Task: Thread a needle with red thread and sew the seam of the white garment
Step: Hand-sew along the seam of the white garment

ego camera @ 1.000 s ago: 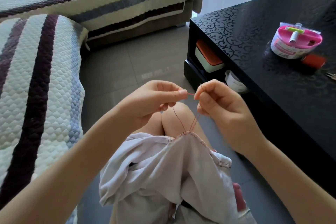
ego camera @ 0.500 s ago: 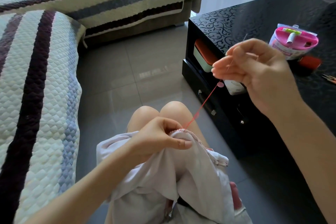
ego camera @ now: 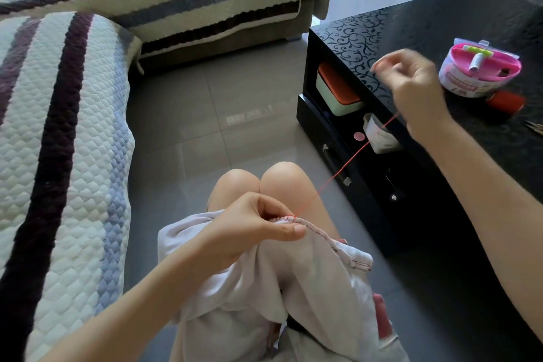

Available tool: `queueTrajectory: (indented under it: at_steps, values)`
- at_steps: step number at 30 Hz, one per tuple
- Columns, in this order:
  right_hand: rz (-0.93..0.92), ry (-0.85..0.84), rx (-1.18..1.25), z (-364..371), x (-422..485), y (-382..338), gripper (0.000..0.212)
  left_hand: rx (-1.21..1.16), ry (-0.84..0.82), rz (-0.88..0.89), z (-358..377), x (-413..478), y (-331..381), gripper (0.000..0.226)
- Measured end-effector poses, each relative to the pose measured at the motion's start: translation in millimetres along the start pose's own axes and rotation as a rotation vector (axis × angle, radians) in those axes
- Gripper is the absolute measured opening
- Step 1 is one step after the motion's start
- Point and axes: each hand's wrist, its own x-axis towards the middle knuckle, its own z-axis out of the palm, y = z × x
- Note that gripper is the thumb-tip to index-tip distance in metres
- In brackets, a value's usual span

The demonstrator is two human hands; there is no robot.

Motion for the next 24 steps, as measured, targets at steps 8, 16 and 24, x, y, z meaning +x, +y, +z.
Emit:
queueTrajectory:
  at_steps: [8,16,24]
  values:
    - [0.174,-1.137,0.001,29.7,-95.2,0.8,0.017,0.0,-0.016,-0.004,-3.0,-0.8,1.7,0.007]
    - [0.176,-1.056,0.145,32.7,-107.1,-5.8,0.013,0.036,-0.007,-0.014,-4.4,-2.6,2.5,0.014]
    - [-0.095,-0.845,0.0,40.6,-112.1,-13.5,0.012,0.068,-0.022,-0.023,-4.1,-2.0,-1.1,0.032]
